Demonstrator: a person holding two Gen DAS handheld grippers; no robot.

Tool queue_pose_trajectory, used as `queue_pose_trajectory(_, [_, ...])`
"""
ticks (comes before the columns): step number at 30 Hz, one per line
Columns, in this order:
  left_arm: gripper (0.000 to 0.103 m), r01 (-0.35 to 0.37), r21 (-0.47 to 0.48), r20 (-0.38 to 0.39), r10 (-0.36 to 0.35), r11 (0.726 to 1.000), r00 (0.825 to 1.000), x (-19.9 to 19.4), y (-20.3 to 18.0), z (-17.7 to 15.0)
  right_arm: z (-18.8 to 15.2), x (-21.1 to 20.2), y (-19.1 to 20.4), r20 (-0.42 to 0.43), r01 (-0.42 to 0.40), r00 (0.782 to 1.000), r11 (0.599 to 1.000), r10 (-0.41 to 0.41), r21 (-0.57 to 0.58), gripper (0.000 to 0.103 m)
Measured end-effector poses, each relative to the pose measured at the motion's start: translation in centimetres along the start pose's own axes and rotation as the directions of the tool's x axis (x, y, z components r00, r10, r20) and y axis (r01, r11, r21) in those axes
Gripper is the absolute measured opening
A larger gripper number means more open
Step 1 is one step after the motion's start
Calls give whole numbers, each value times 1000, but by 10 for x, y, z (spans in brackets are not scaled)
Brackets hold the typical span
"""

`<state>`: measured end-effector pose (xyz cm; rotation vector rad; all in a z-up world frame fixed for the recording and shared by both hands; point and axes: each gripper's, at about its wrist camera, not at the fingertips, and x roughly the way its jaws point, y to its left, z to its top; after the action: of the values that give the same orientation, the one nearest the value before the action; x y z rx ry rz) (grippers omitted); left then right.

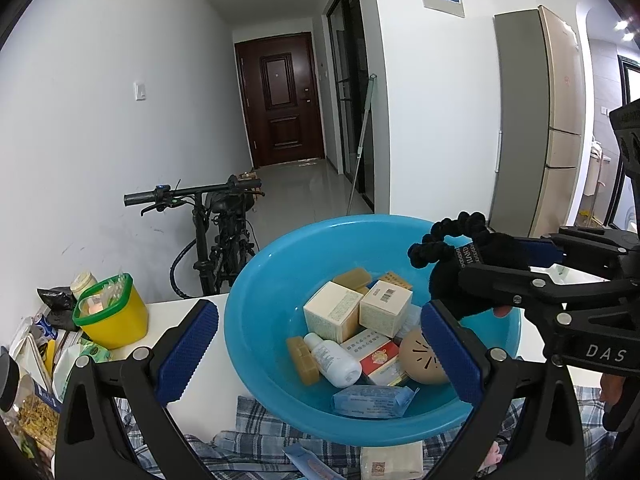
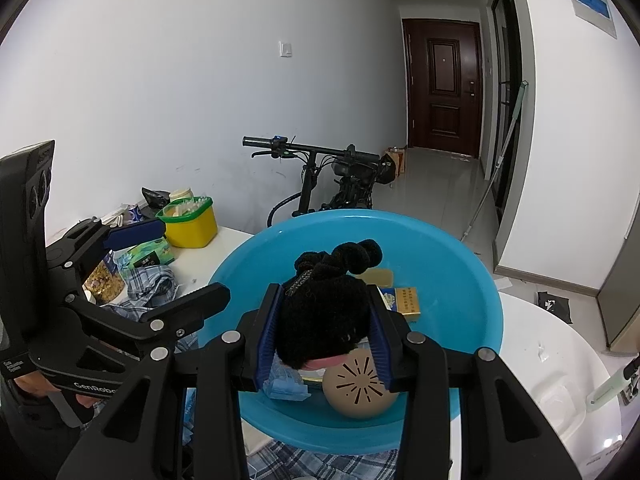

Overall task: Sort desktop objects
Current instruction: 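Lower the black plush toy into the basin with the right tool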

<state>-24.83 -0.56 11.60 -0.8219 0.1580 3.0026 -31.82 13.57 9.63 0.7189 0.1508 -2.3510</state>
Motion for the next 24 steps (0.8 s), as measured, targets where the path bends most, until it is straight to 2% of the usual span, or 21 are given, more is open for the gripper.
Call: queue_pose_trajectory(24, [103, 10, -29, 2, -10, 1000, 1000, -4, 8, 2, 2, -5, -2, 14, 20, 1000, 1000, -20, 3, 40])
